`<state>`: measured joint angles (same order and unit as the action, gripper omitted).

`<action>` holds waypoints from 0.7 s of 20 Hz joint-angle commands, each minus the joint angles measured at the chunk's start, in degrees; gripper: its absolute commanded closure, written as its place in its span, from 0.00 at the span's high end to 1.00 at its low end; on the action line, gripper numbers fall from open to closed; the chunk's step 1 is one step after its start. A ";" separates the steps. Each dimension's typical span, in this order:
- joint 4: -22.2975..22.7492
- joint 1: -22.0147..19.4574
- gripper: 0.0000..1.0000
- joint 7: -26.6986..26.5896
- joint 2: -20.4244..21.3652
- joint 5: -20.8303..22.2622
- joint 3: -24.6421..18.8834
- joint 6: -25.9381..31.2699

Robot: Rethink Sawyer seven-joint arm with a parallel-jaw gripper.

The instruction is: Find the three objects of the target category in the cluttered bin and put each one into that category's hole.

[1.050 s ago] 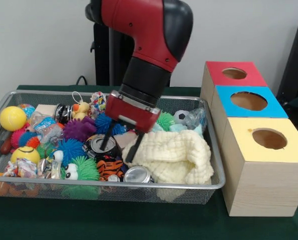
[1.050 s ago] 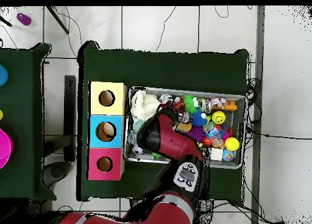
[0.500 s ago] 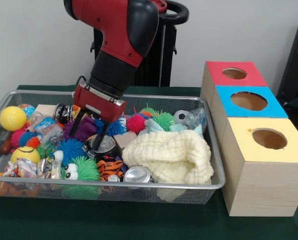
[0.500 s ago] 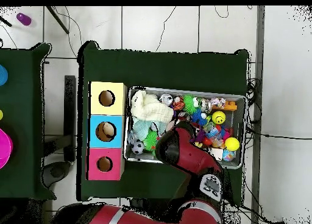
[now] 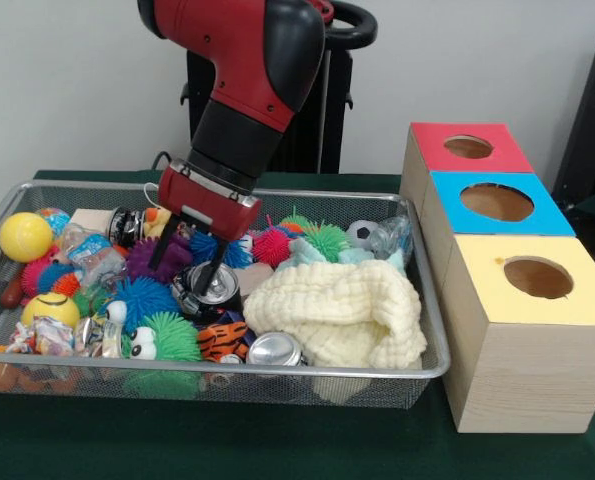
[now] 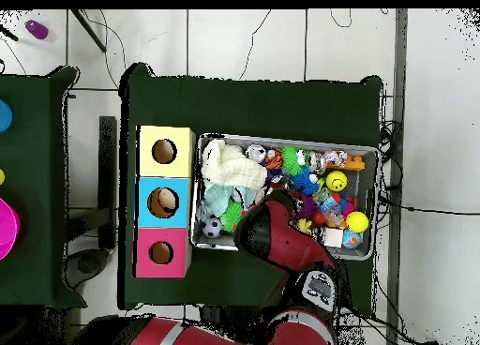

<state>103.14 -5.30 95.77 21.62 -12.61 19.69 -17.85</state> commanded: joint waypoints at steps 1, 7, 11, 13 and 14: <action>2.60 1.46 1.00 15.43 -0.59 -1.94 -5.70 -2.84; 1.87 2.57 1.00 15.49 -1.08 -3.30 -5.07 -2.56; -0.03 2.63 1.00 14.77 -1.83 -4.37 -5.10 -1.93; -0.53 2.10 1.00 14.58 -2.12 -3.77 -5.67 -2.58; -0.56 1.70 1.00 14.72 -2.21 -3.17 -6.02 -3.28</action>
<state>103.20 -2.97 95.77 21.49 -14.04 19.73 -17.90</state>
